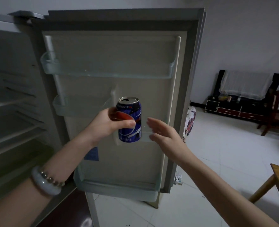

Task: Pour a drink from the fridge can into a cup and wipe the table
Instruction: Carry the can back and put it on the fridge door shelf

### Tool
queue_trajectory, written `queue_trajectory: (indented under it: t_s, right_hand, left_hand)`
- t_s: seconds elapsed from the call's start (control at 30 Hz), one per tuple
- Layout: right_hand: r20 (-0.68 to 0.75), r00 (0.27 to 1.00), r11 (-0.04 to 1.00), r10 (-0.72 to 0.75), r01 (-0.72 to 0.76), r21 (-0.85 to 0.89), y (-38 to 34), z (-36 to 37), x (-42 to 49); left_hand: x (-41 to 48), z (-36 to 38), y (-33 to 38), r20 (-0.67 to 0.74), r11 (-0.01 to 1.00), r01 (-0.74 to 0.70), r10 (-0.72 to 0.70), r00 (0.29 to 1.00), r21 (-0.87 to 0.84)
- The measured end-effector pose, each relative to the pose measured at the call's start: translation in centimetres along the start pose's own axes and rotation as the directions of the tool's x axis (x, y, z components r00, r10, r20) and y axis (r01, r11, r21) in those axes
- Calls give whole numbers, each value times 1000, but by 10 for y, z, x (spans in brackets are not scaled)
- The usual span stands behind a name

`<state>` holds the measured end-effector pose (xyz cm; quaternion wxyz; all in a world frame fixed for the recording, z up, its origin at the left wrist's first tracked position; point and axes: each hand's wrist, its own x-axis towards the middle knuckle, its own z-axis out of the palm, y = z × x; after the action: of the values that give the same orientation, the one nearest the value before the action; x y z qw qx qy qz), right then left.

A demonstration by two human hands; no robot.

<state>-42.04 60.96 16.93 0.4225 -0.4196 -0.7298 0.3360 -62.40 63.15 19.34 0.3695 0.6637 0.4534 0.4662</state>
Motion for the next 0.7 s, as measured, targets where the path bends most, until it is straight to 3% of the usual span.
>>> queue_trajectory:
  t_s: [0.07, 0.2, 0.7]
  right_hand:
    - [73, 997, 996, -5, -2, 93, -15, 0, 12]
    - [68, 998, 984, -1, -11, 175, -21, -8, 34]
    - [60, 958, 950, 280, -286, 124, 10, -11, 71]
  left_hand:
    - [11, 0, 7, -10, 1000, -12, 13, 1000, 23]
    - [30, 1, 14, -40, 995, -36, 39, 998, 89]
    - [68, 18, -25, 18, 975, 34, -39, 999, 220]
